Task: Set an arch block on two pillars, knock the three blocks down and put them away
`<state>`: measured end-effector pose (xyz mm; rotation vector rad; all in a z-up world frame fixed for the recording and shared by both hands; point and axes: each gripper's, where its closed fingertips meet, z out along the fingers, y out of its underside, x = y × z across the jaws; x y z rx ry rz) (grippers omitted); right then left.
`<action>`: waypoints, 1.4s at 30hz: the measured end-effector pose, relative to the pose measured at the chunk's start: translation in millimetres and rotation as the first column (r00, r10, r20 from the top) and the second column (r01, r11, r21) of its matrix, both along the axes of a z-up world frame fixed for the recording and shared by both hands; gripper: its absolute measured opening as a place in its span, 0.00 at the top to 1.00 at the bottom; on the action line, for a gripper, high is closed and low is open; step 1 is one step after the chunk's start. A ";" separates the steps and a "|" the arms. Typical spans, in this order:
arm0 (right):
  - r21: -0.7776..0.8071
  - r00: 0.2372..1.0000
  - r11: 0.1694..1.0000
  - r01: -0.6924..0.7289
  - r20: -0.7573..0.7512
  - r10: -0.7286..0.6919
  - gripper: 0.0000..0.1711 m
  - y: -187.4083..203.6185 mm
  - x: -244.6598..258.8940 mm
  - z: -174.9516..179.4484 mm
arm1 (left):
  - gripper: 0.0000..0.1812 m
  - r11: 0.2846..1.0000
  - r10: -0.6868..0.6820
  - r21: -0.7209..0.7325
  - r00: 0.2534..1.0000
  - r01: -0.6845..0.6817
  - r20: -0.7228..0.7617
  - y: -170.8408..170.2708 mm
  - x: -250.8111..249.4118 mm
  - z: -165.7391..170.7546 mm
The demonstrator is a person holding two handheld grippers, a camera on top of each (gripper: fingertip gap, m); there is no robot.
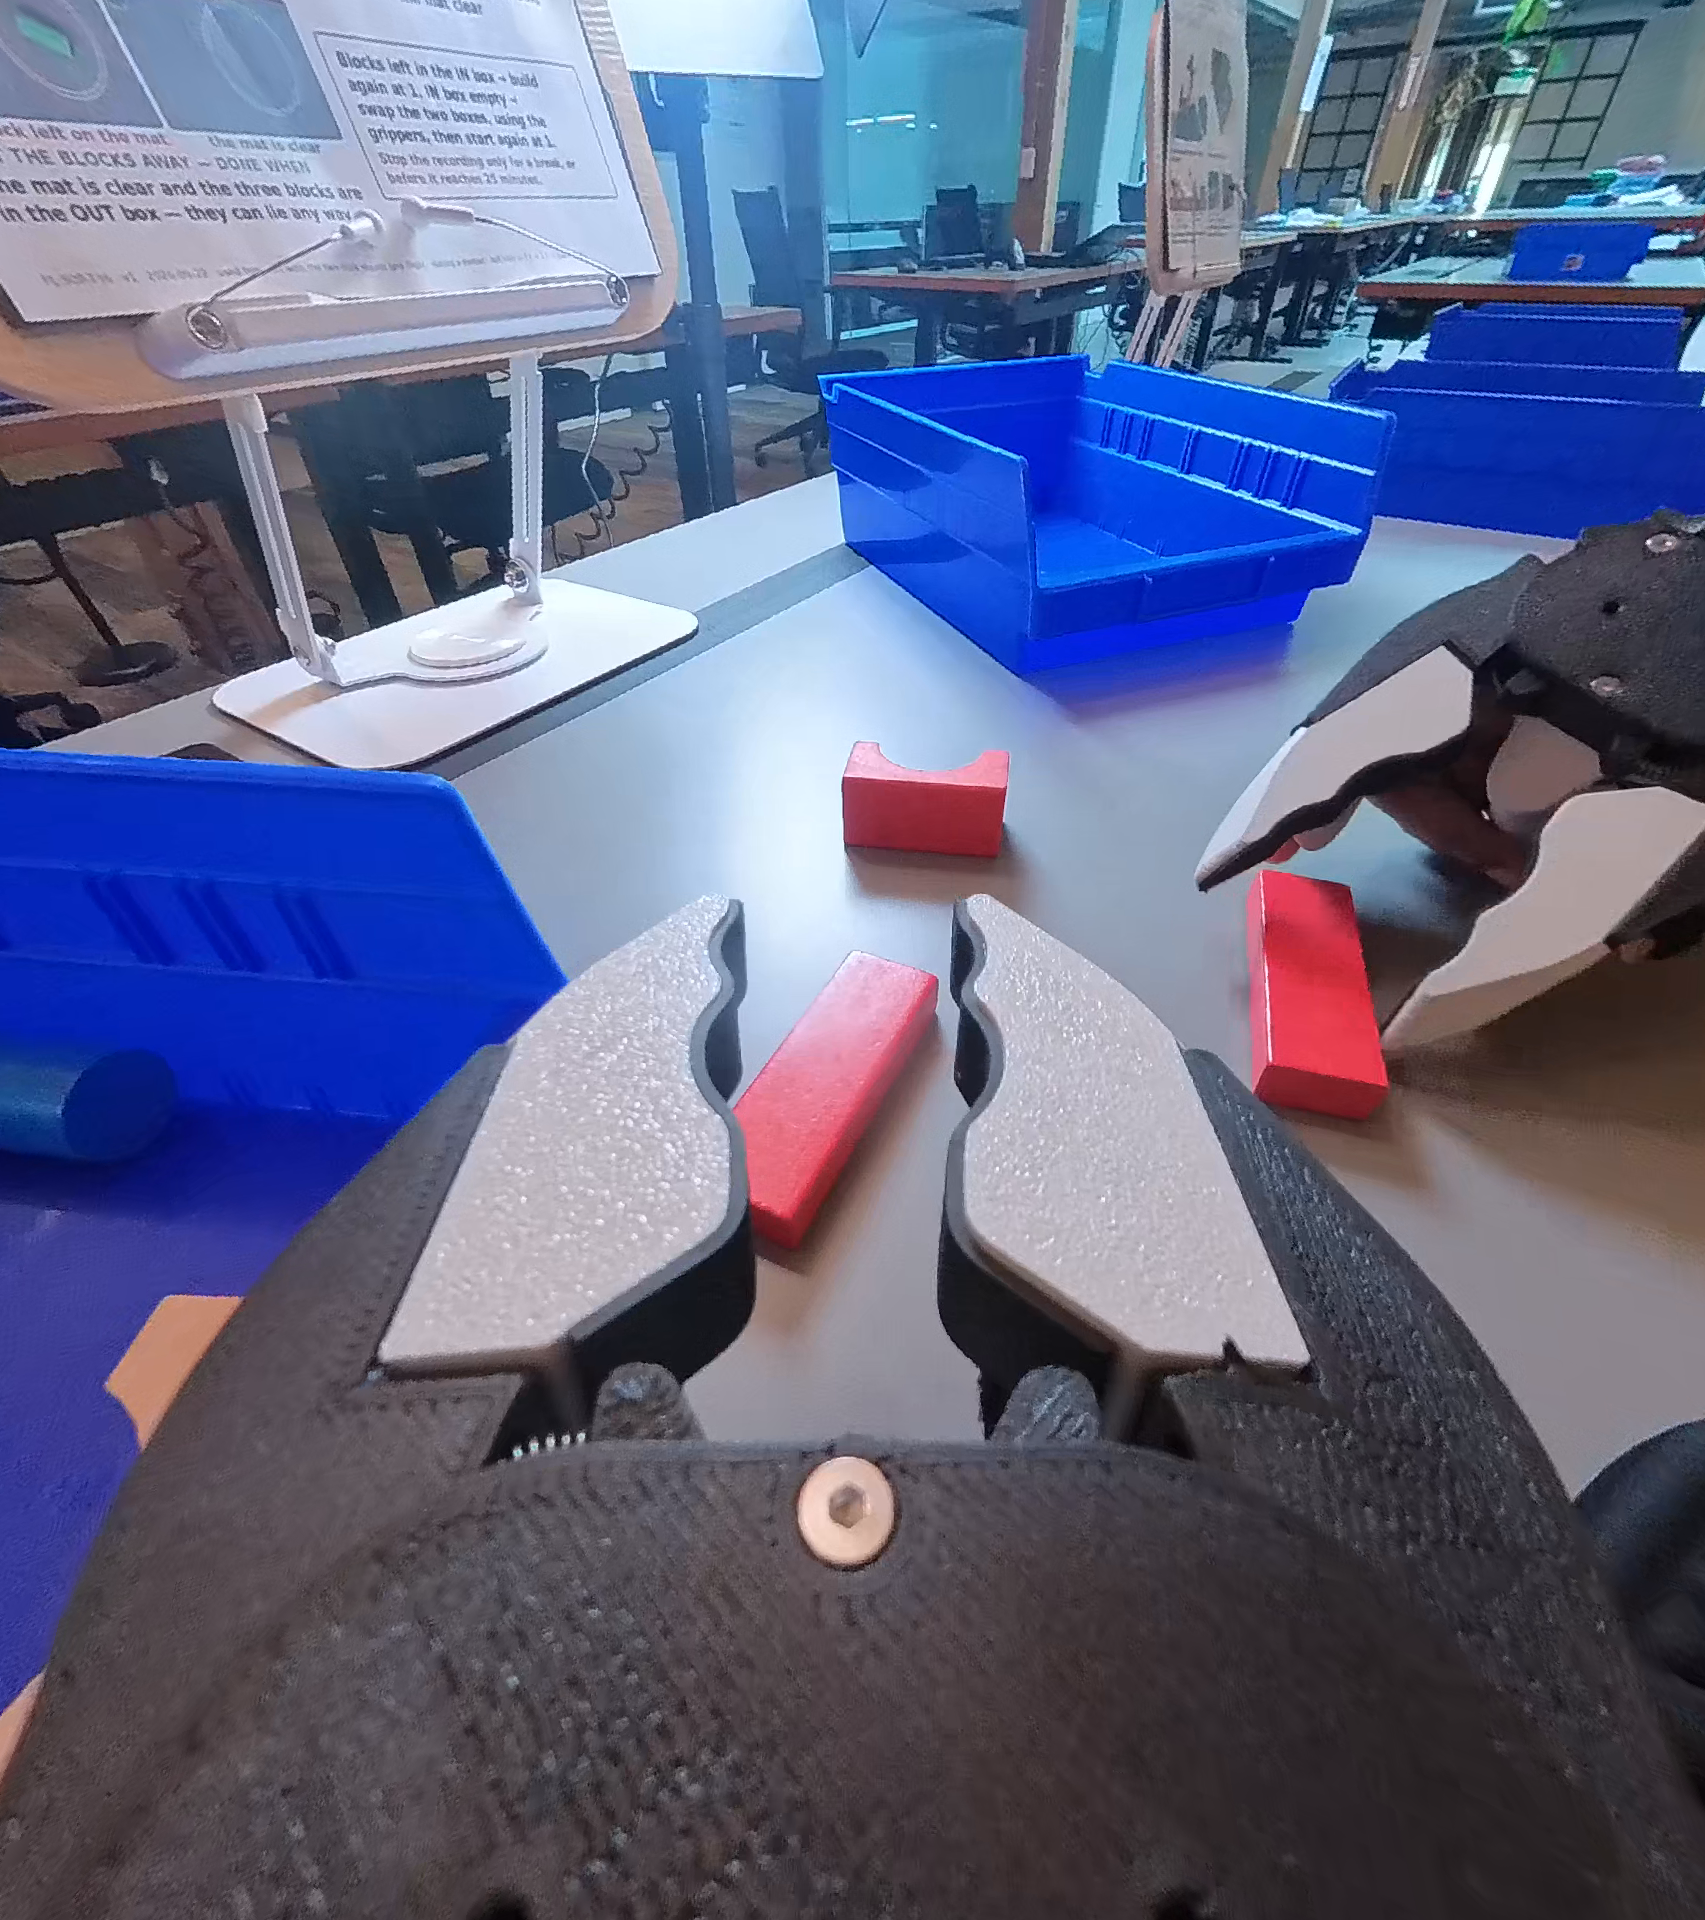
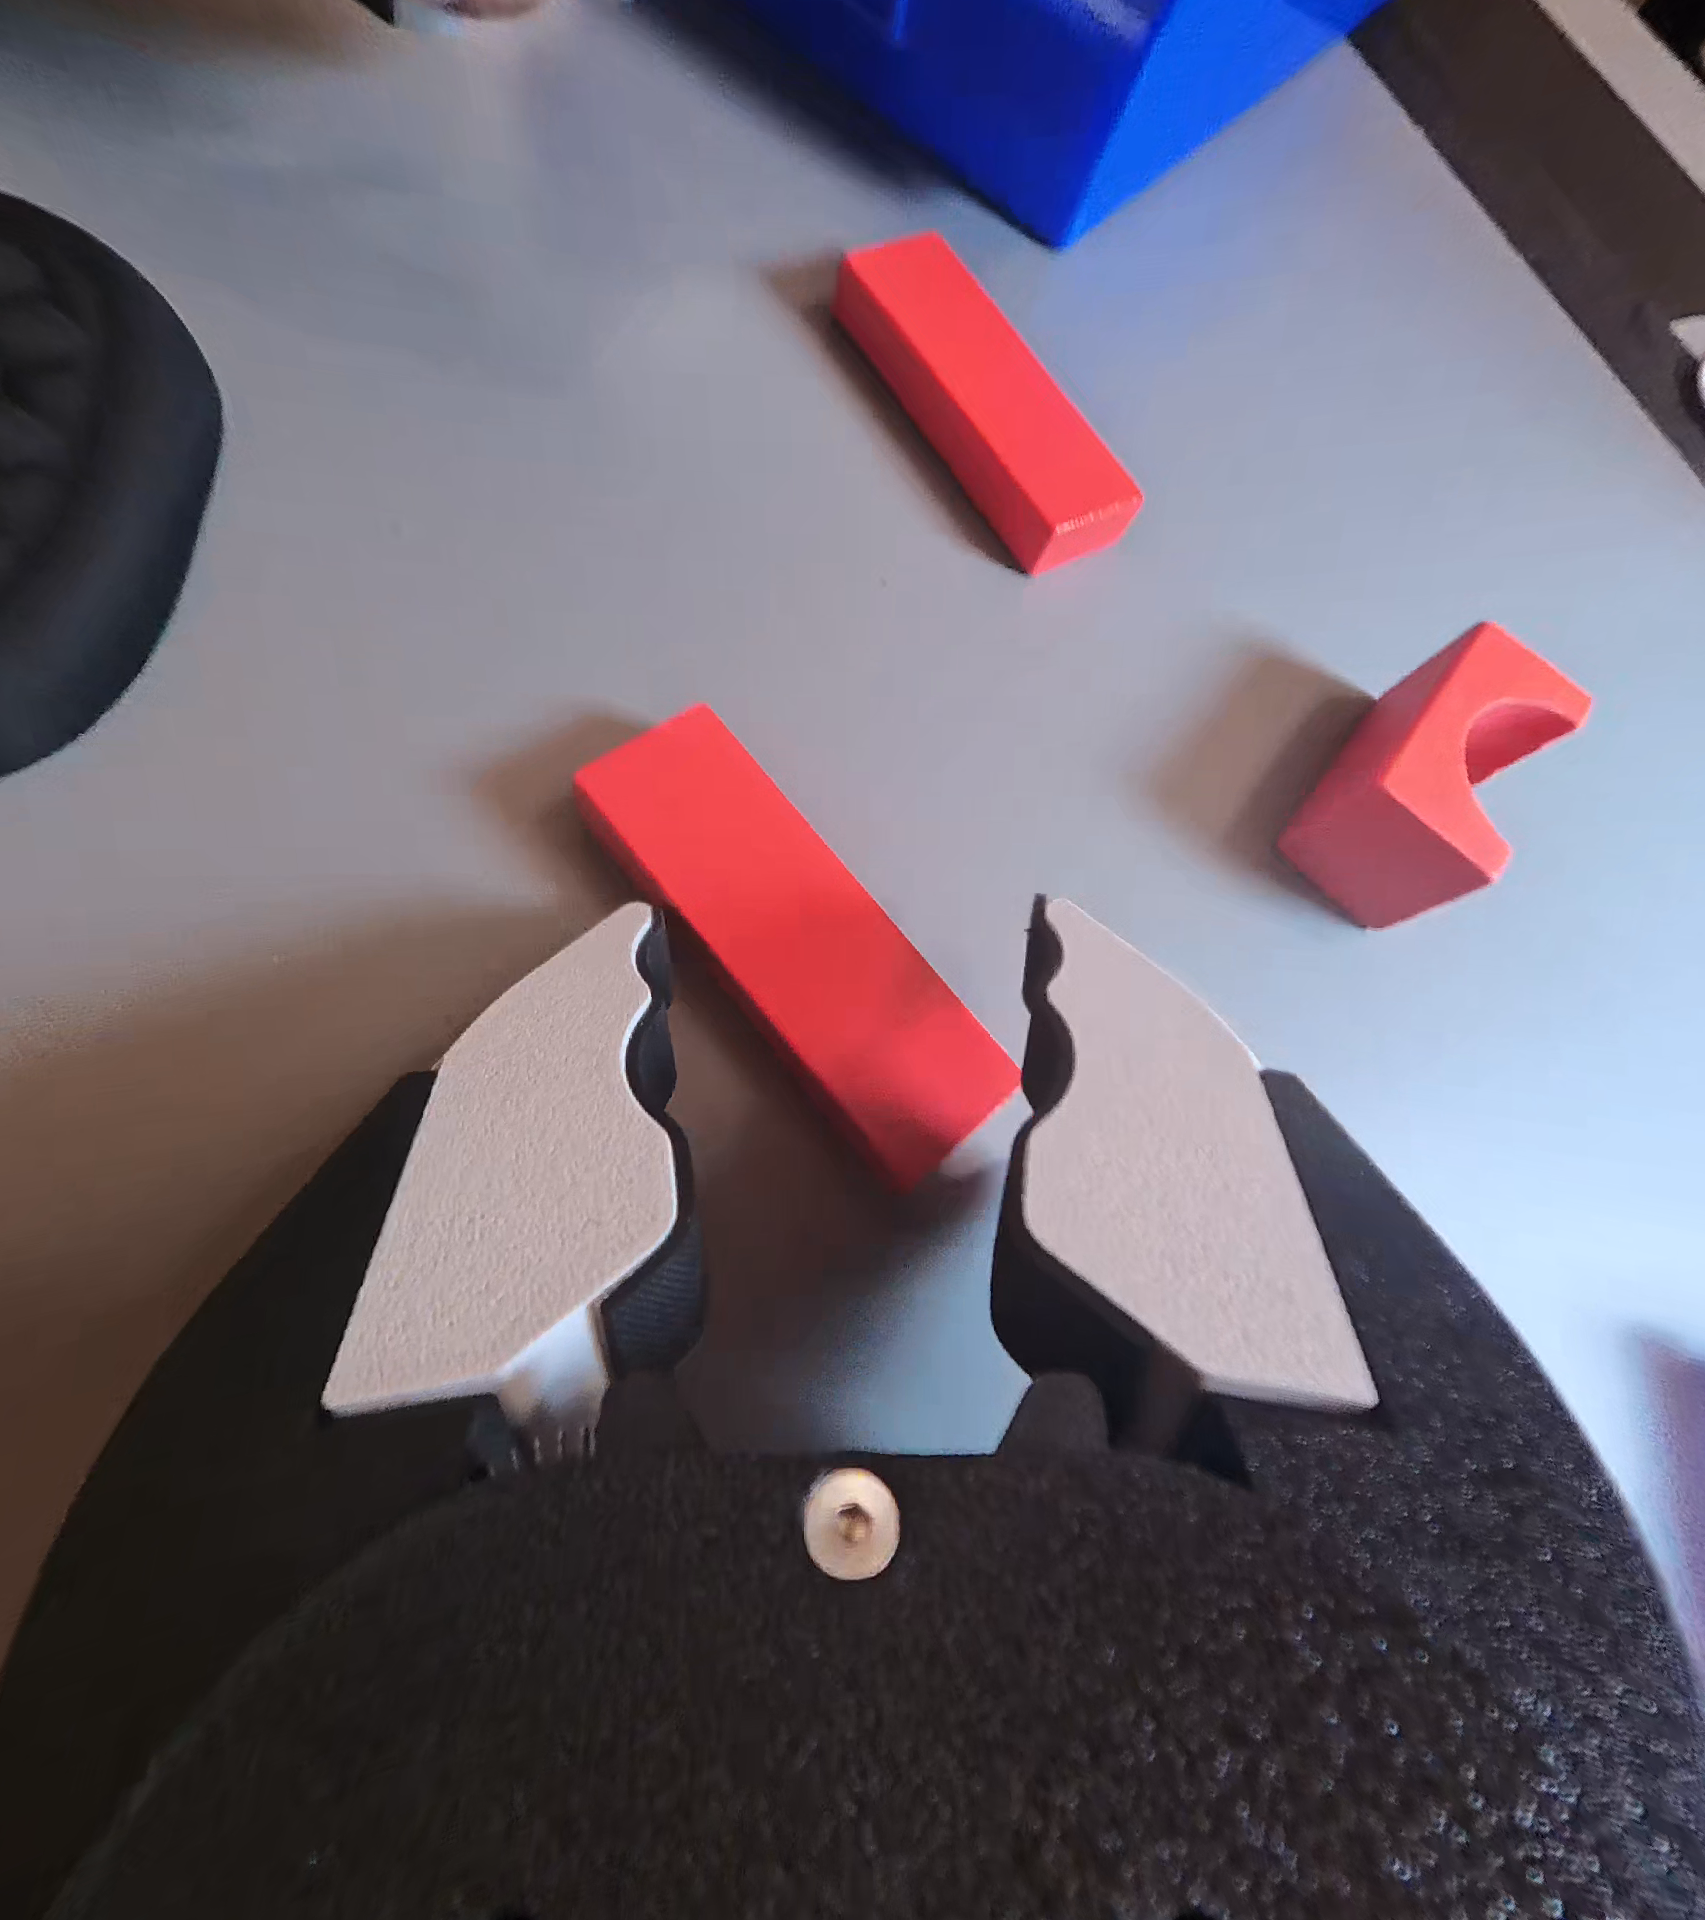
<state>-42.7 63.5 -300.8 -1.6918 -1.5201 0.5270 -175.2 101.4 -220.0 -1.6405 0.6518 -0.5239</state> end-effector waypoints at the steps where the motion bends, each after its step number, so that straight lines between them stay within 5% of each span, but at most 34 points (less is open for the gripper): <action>1: -0.017 1.000 1.000 0.000 0.008 0.000 0.63 1.4 3.0 -1.5 | 0.79 1.000 -0.005 0.000 1.000 0.005 -0.003 -0.4 0.9 -0.5; 8: -0.074 0.987 0.985 -0.155 0.039 0.158 0.79 -15.2 15.0 -6.1 | 0.80 0.998 -0.061 -0.028 0.998 0.061 0.001 -4.5 9.9 -7.5; 31: 0.052 0.997 0.996 -0.077 0.033 0.075 0.81 2.1 17.4 6.0 | 0.81 0.996 -0.071 -0.054 0.997 0.069 -0.038 -2.9 14.7 -21.8; 37: 0.123 0.998 0.991 0.047 -0.049 -0.041 0.81 29.0 30.6 31.8 | 0.82 0.996 -0.066 -0.054 0.997 0.064 -0.044 -2.3 14.4 -23.5; 38: 0.152 0.992 0.984 0.095 -0.097 -0.081 1.00 37.5 37.0 44.5 | 0.82 0.996 -0.065 -0.055 0.997 0.063 -0.044 -2.1 14.2 -23.9; 42: 0.215 0.883 0.894 0.393 -0.357 -0.303 1.00 85.7 92.0 110.3 | 0.82 0.997 -0.064 -0.054 0.997 0.062 -0.040 -1.5 13.9 -23.6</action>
